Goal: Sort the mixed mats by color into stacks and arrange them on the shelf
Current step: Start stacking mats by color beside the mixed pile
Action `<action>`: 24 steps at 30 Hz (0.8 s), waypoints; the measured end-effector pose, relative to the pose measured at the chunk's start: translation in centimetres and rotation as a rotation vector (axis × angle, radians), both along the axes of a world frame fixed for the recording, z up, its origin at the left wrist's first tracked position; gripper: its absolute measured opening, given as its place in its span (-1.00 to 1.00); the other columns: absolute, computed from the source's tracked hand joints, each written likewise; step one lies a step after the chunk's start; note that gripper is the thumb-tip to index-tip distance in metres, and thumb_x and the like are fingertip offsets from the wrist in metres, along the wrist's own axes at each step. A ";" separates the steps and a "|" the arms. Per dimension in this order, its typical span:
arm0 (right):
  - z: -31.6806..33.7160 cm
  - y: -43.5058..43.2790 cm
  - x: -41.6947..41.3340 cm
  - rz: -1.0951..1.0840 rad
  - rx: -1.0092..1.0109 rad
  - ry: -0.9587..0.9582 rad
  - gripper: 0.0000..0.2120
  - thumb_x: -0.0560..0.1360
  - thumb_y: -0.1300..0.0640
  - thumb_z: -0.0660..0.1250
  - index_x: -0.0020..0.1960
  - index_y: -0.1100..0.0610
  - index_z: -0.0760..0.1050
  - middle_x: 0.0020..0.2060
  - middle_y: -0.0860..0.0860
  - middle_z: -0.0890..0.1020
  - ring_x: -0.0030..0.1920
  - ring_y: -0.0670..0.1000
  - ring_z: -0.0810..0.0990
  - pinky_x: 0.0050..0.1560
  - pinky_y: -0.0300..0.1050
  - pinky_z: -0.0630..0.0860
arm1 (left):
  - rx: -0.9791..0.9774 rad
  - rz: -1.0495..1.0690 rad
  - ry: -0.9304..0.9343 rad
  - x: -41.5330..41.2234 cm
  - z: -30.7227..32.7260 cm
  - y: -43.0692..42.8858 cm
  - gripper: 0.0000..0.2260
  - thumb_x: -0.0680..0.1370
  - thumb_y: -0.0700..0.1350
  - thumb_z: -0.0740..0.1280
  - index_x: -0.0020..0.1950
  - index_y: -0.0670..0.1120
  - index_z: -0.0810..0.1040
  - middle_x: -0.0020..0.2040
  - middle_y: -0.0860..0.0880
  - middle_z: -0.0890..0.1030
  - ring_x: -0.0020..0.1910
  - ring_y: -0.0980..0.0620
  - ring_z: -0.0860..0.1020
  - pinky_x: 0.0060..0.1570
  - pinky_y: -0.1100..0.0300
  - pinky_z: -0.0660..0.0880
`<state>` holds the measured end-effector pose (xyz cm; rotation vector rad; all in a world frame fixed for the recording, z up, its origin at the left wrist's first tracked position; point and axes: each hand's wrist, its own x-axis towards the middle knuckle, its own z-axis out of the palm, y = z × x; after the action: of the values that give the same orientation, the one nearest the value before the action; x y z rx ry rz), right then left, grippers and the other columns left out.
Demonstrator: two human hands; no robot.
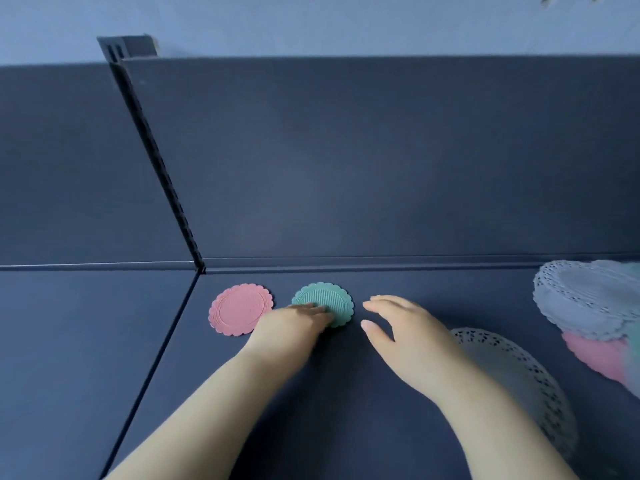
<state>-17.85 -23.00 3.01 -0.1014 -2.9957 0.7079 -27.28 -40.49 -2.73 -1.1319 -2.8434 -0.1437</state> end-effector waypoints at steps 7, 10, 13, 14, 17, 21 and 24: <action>-0.4 -2.0 2.0 -0.129 0.001 0.025 -0.63 0.58 -0.09 0.09 0.38 -0.12 0.29 0.38 -0.24 0.30 0.37 -0.18 0.24 0.26 -0.25 0.26 | 0.061 -0.106 0.079 0.7 0.9 -1.4 -0.62 0.56 0.08 -0.01 0.06 0.05 0.57 -0.01 0.10 0.61 0.00 -0.02 0.58 -0.14 0.12 0.53; -0.4 -2.1 2.9 -0.163 0.015 0.020 -0.60 0.58 -0.10 0.08 0.41 -0.11 0.25 0.40 -0.24 0.27 0.39 -0.19 0.20 0.31 -0.24 0.22 | 0.113 -0.116 0.145 1.6 1.8 -1.6 -0.71 0.59 0.06 0.07 0.09 0.06 0.56 -0.05 0.09 0.62 -0.05 -0.03 0.58 -0.17 0.14 0.46; -0.3 -1.8 3.8 -0.171 0.016 0.034 -0.58 0.57 -0.11 0.08 0.42 -0.12 0.22 0.41 -0.24 0.24 0.40 -0.20 0.19 0.34 -0.26 0.17 | 0.196 -0.125 0.236 2.7 2.2 -1.6 -0.67 0.48 0.06 0.10 -0.09 0.03 0.65 -0.24 0.10 0.65 -0.30 -0.03 0.62 -0.40 0.14 0.53; -0.3 -1.6 4.1 -0.173 0.014 0.044 -0.57 0.57 -0.11 0.09 0.42 -0.12 0.22 0.41 -0.25 0.24 0.40 -0.21 0.18 0.34 -0.27 0.16 | 0.228 -0.132 0.262 3.1 2.1 -1.5 -0.67 0.48 0.05 0.10 -0.10 0.02 0.65 -0.25 0.09 0.65 -0.31 -0.04 0.62 -0.41 0.14 0.53; -0.4 -0.9 4.7 -0.170 0.003 0.079 -0.57 0.56 -0.10 0.12 0.42 -0.12 0.22 0.41 -0.25 0.25 0.40 -0.21 0.18 0.35 -0.29 0.13 | 0.268 -0.129 0.286 4.9 2.7 -0.6 -0.67 0.50 0.05 0.10 -0.08 -0.01 0.64 -0.23 0.08 0.65 -0.29 -0.04 0.61 -0.38 0.13 0.53; -0.8 0.6 5.9 -0.132 -0.012 0.126 -0.57 0.54 -0.09 0.16 0.40 -0.12 0.26 0.39 -0.23 0.29 0.39 -0.21 0.21 0.34 -0.33 0.11 | 0.288 -0.133 0.261 7.8 2.5 1.5 -0.68 0.52 0.05 0.13 0.00 -0.02 0.63 -0.17 0.08 0.65 -0.26 -0.03 0.61 -0.34 0.13 0.53; -0.9 3.0 7.8 -0.112 -0.001 0.148 -0.57 0.54 -0.09 0.15 0.40 -0.14 0.26 0.36 -0.28 0.29 0.38 -0.23 0.20 0.26 -0.44 0.03 | 0.300 -0.133 0.262 10.2 2.6 4.1 -0.69 0.52 0.05 0.14 0.04 -0.02 0.62 -0.13 0.07 0.65 -0.22 -0.03 0.61 -0.31 0.14 0.53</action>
<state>-10.09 -19.99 2.07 -0.2059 -2.8236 0.6729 -17.12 -36.41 -0.15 -1.1751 -2.4197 -0.3843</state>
